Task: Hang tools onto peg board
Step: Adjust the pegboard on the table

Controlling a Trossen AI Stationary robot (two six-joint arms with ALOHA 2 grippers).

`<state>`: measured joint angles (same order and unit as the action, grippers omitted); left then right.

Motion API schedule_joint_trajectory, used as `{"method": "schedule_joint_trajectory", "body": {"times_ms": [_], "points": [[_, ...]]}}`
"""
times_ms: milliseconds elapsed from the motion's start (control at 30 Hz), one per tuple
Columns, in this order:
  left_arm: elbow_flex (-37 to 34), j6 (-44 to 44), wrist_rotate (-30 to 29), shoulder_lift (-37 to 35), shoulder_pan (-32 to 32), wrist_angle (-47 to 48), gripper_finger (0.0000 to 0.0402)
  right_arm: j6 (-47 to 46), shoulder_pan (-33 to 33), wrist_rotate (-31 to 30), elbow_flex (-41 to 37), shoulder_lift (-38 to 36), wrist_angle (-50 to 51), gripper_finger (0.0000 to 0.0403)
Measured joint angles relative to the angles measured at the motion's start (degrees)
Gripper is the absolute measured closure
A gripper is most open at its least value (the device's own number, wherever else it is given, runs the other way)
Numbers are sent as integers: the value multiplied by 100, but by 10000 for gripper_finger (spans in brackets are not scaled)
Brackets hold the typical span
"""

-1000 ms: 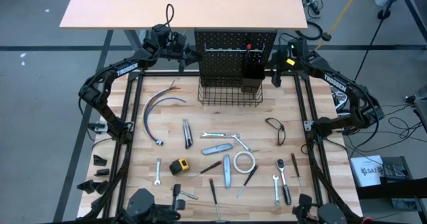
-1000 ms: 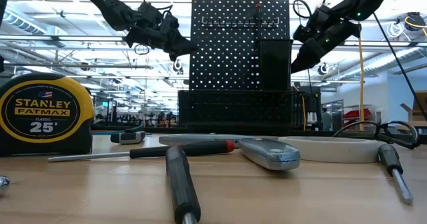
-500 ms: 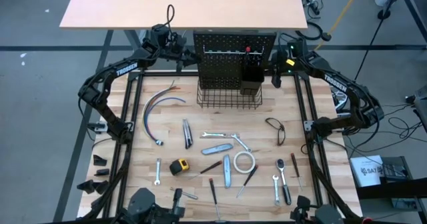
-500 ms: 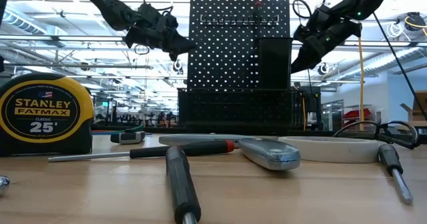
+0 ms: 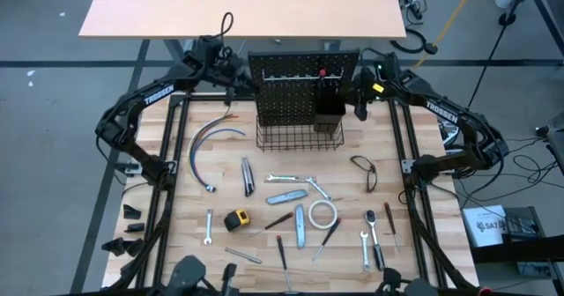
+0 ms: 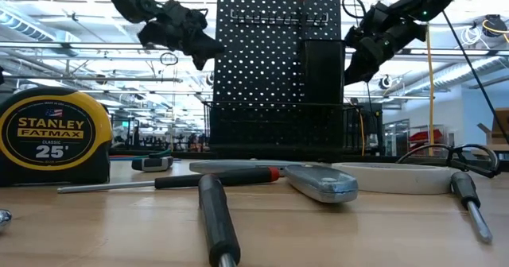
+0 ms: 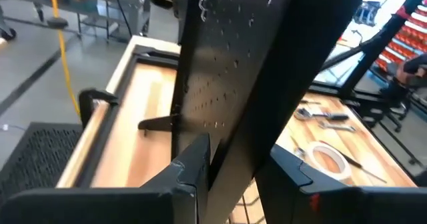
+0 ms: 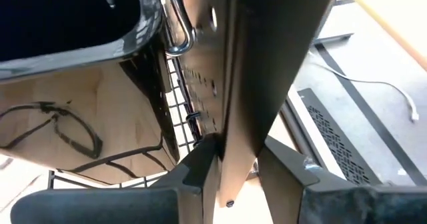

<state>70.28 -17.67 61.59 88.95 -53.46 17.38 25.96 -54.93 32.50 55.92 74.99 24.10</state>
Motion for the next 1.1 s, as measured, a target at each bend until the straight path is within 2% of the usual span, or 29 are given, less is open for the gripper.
{"method": "schedule_joint_trajectory", "body": {"times_ms": [133,500,600,800,967,1100], "points": [[0,-271,-73,-112,16,485,306,-158,220,-143,2,-3,28,314],[-17,-273,-134,-256,87,948,299,-467,697,-501,2,-16,92,314],[-22,-141,-176,-263,111,998,281,-455,688,-520,0,-14,91,307],[-73,-48,-848,-192,182,1212,228,-472,721,-503,-50,54,239,276],[-39,-116,-897,-254,186,1134,202,-455,710,-508,-35,23,312,253],[-17,-160,-871,-294,182,1116,197,-511,705,-517,-35,21,310,241]]}}
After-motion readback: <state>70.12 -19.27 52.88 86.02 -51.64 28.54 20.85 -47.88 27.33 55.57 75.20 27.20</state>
